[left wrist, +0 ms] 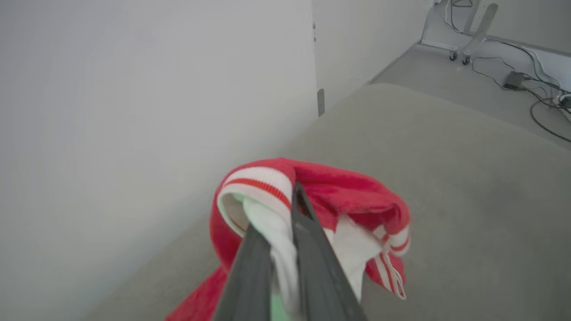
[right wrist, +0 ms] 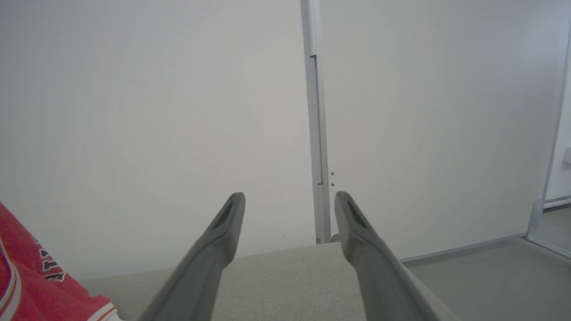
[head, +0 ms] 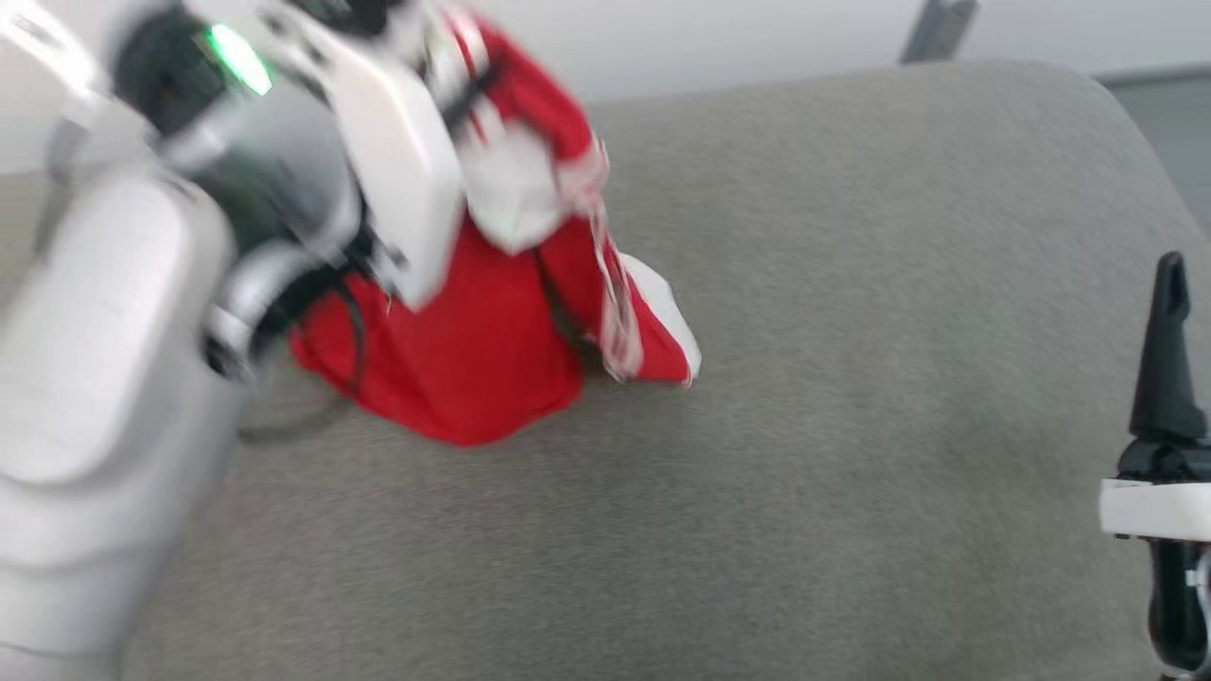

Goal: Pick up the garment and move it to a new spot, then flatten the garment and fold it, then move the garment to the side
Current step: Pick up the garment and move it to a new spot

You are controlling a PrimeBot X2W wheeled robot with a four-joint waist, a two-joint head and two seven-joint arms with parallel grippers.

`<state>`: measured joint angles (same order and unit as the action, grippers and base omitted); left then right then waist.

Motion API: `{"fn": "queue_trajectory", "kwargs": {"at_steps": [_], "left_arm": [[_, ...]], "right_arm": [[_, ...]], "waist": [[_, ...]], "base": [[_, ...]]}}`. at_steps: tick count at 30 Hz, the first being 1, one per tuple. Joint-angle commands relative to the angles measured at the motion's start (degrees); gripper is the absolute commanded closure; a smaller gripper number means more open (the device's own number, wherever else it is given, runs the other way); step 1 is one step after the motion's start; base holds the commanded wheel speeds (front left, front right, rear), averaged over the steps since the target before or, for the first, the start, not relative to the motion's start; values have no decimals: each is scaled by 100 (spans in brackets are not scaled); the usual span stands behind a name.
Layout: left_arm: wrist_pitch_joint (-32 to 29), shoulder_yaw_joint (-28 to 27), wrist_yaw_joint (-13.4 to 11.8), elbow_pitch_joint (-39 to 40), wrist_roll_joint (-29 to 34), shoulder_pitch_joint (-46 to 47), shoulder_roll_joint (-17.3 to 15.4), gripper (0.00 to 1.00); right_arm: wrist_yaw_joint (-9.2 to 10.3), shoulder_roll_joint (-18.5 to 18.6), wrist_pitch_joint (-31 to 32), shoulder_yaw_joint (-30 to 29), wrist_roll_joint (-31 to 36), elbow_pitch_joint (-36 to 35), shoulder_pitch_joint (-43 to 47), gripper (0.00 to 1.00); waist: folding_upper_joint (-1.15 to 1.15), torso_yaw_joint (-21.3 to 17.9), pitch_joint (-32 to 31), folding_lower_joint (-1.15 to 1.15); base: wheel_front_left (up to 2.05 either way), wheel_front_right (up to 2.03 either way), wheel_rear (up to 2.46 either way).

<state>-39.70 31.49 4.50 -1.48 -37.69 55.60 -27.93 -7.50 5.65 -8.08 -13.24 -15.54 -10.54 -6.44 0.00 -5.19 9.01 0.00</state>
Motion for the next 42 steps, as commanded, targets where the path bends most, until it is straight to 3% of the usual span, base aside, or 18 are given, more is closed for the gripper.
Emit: {"fn": "queue_trajectory", "kwargs": {"at_steps": [1, 6, 11, 22, 23, 24, 25, 34, 42], "left_arm": [[-111, 117, -39, -34, -50, -240, 43, 100], [-352, 476, -53, -427, -151, -748, 129, 100], [-367, 845, 63, -1505, -92, -1066, 199, 100], [-373, 1401, 241, -3365, -79, -1101, 486, 100], [-312, 1423, 246, -3451, -102, -1060, 524, 78], [-253, 1458, 254, -3516, -99, -1002, 558, 43], [-199, 1458, 270, -3546, -166, -960, 598, 0], [505, 1376, 298, -3115, -495, -742, 481, 0], [1885, 899, 177, -2278, -606, -1352, 69, 0]], "right_arm": [[2, -46, -76, 41, -61, 91, 34, 0], [2, -112, -237, 314, -182, 435, -41, 0], [2, -160, -409, 701, -259, 851, -185, 0], [2, -124, -558, 1045, -286, 1228, -442, 0], [2, -107, -565, 1063, -274, 1245, -462, 0], [2, -95, -570, 1067, -274, 1259, -466, 0], [2, -76, -571, 1082, -271, 1267, -458, 0], [2, 184, -457, 1180, -309, 1189, -228, 0], [2, 383, -322, 1206, -343, 1085, -13, 0]], "waist": [[0, -273, 194, 0], [0, -612, 403, 0], [0, -890, 597, 0], [0, -995, 633, 0], [0, -978, 609, 0], [0, -952, 575, 0], [0, -925, 538, 0], [0, -529, 60, 0], [0, -183, -360, 0]], "base": [[0, 0, 0], [0, 0, 0], [0, 0, 0], [0, 0, 0], [0, 0, 0], [0, 0, 0], [0, 0, 0], [0, 0, 0], [0, 0, 0]]}}
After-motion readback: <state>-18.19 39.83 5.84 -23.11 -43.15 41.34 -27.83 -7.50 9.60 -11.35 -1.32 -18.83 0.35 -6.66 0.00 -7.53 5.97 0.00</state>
